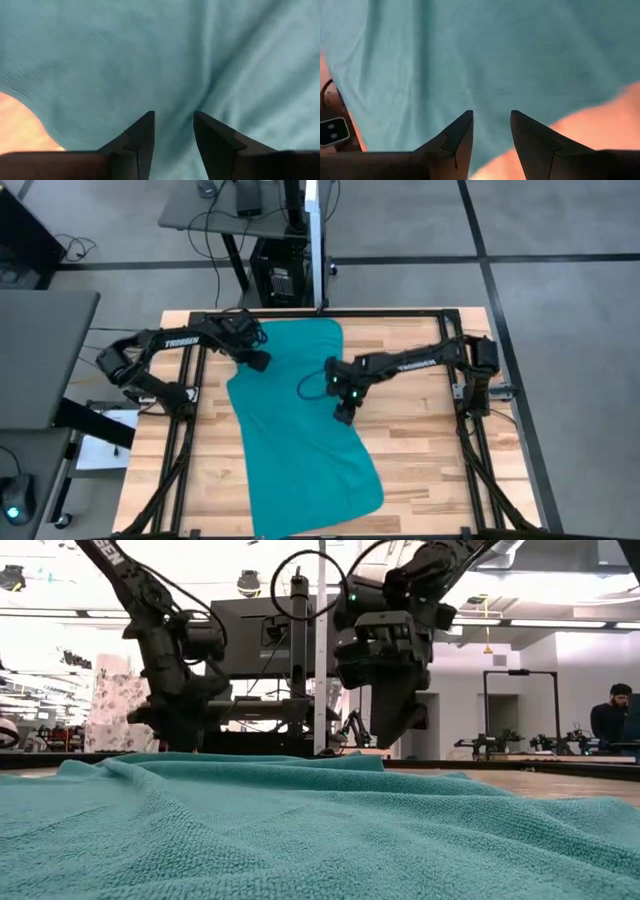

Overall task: Roll towel
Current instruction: Fold the blue towel

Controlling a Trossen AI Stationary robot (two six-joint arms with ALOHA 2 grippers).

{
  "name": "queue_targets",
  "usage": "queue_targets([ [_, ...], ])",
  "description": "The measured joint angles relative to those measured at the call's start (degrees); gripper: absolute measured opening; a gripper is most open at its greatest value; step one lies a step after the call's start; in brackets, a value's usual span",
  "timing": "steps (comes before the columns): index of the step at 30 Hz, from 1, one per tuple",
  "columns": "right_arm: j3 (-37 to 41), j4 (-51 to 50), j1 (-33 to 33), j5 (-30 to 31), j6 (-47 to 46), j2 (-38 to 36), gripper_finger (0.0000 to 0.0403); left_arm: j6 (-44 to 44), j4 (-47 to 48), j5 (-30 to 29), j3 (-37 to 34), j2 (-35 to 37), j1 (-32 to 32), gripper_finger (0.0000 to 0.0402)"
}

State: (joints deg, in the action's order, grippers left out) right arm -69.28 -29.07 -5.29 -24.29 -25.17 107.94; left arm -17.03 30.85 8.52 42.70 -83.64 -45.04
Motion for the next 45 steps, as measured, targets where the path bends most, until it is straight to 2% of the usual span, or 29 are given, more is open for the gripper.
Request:
queue_targets([
  [6, 3.74, 8.69, 4.48, 4.83, -12.14, 0.09, 0.0127, 5.44, -4.65, -0.09, 0.00, -4.32, -4.64, 0.0120],
  [13, 6.24, 8.58, 11.23, 12.07, -21.70, 0.11, 0.0127, 10.69, -8.44, 0.66, 0.42, -9.38, -5.91, 0.0120],
  [22, 9.44, 9.58, 20.39, 13.33, -37.36, -0.25, 0.0127, 12.13, -8.64, 0.66, 3.06, -9.92, -6.88, 0.0120],
  [34, 9.60, 12.14, 28.86, 20.18, -56.00, -0.04, 0.0127, 14.88, -9.57, -0.62, 4.81, -10.38, -8.82, 0.0120],
  [40, 9.60, 12.02, 30.41, 21.26, -56.35, -0.19, 0.0127, 14.88, -8.96, -0.64, 6.41, -9.94, -9.63, 0.0120],
  [42, 9.65, 11.45, 30.11, 21.24, -51.84, -0.88, 0.0127, 14.61, -6.58, -0.19, 7.94, -8.99, -9.41, 0.0120],
  [45, 9.95, 8.75, 28.60, 21.26, -40.34, -2.89, 0.0127, 15.11, -1.59, 0.46, 10.89, -6.72, -7.88, 0.0120],
])
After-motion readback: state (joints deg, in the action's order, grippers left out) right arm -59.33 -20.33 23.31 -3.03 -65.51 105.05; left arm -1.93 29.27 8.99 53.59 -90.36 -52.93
